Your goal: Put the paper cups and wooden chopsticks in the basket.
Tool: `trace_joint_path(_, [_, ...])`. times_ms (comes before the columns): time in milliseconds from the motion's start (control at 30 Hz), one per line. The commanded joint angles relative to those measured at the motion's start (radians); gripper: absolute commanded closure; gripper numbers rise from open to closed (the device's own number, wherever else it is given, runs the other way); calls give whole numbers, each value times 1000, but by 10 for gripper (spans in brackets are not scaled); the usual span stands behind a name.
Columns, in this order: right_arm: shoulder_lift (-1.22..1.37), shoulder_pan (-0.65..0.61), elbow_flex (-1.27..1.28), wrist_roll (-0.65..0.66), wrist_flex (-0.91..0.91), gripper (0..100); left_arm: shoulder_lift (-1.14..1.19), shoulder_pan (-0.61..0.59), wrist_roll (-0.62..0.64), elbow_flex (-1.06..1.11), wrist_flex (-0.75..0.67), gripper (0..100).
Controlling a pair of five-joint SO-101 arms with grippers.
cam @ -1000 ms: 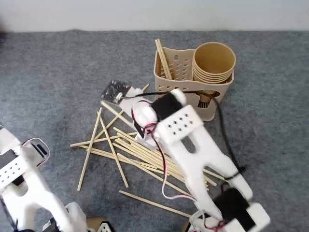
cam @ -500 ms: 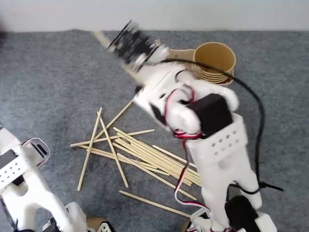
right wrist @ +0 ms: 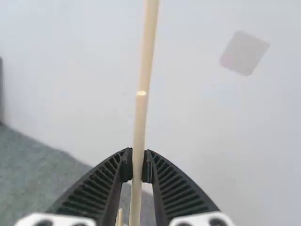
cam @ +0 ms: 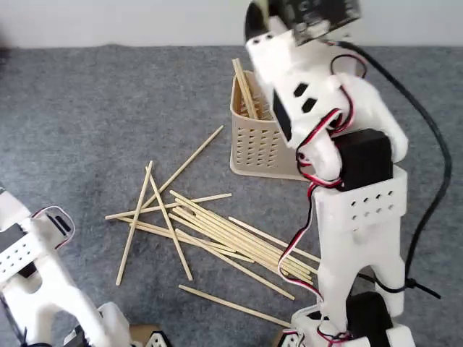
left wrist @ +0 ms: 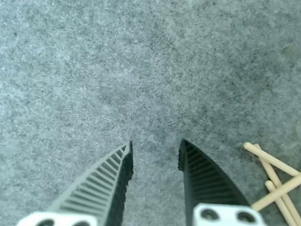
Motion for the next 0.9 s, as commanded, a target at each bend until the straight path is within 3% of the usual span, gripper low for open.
trace_joint_path(0, [19, 48, 26, -14, -107, 990, -6, 8, 6, -5, -18, 841])
trace_joint_path(233, [81, 67, 135, -133, -199, 990, -6, 8, 6, -5, -18, 842])
trace_joint_path(667, [79, 104, 390, -143, -234, 981, -12, 8, 6, 27, -66, 842])
trace_joint_path(867, [45, 101, 437, -141, -222, 845, -12, 9, 6, 27, -66, 842])
